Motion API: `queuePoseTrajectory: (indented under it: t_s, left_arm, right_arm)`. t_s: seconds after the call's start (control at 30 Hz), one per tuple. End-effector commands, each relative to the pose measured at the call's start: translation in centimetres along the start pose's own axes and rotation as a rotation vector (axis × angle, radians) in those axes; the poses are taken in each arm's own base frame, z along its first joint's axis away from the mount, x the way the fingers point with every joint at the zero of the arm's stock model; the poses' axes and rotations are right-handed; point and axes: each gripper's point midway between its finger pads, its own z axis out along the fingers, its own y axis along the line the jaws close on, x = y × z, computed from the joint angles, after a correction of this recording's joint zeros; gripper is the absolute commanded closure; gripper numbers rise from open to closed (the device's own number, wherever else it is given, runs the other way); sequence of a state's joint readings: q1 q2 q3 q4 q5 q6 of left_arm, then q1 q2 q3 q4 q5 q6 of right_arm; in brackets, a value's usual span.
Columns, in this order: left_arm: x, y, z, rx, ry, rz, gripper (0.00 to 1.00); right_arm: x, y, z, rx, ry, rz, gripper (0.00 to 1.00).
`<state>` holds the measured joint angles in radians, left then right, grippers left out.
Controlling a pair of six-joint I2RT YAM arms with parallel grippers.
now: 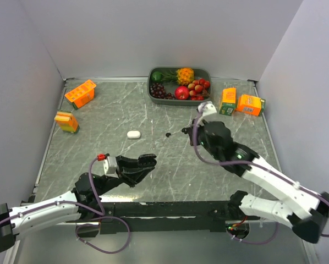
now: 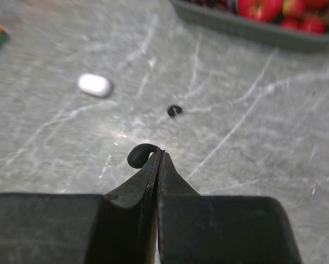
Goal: Insert the wireless bluetooth earbuds into the charging case
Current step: Pick up the earbud from the center of the board.
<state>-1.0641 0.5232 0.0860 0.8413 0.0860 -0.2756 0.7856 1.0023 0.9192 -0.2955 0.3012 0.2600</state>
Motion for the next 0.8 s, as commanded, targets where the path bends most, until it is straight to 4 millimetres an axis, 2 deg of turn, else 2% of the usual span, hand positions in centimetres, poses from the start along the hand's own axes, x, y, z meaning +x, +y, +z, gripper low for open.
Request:
queuePoseTrajectory:
  t_s: [0.0, 0.13, 0.17, 0.27, 0.5, 0.77]
  left_arm:
    - [-2.6, 0.5, 1.5, -0.033, -0.067, 0.06, 0.99]
    - [-2.4, 1.2, 2.4, -0.057, -0.063, 0.094, 0.99]
    - [-2.1, 1.4, 2.8, -0.059, -0.054, 0.099, 0.99]
    - [-1.5, 1.8, 3.7, -0.061, -0.035, 0.115, 0.99]
    - [-1.4, 3.1, 5.3, -0.051, -0.038, 0.116, 0.99]
    - [-1.3, 4.4, 6.5, -0.032, -0.053, 0.13, 0.99]
  right_arm:
    - [-2.3, 0.0, -3.9, -0.009, -0.137, -0.078, 1.0]
    - [-2.6, 1.2, -6.2, -0.064, -0.176, -0.102, 1.0]
    - [-2.4, 2.0, -7.0, -0.102, -0.188, -0.118, 1.0]
    - [-2.1, 3.1, -8.2, -0.132, -0.21, -0.155, 1.0]
    - [-1.9, 4.3, -9.2, -0.123, -0.275, -0.226, 1.0]
    - [-3.1, 4.6, -8.4, -0.047, -0.35, -0.273, 1.0]
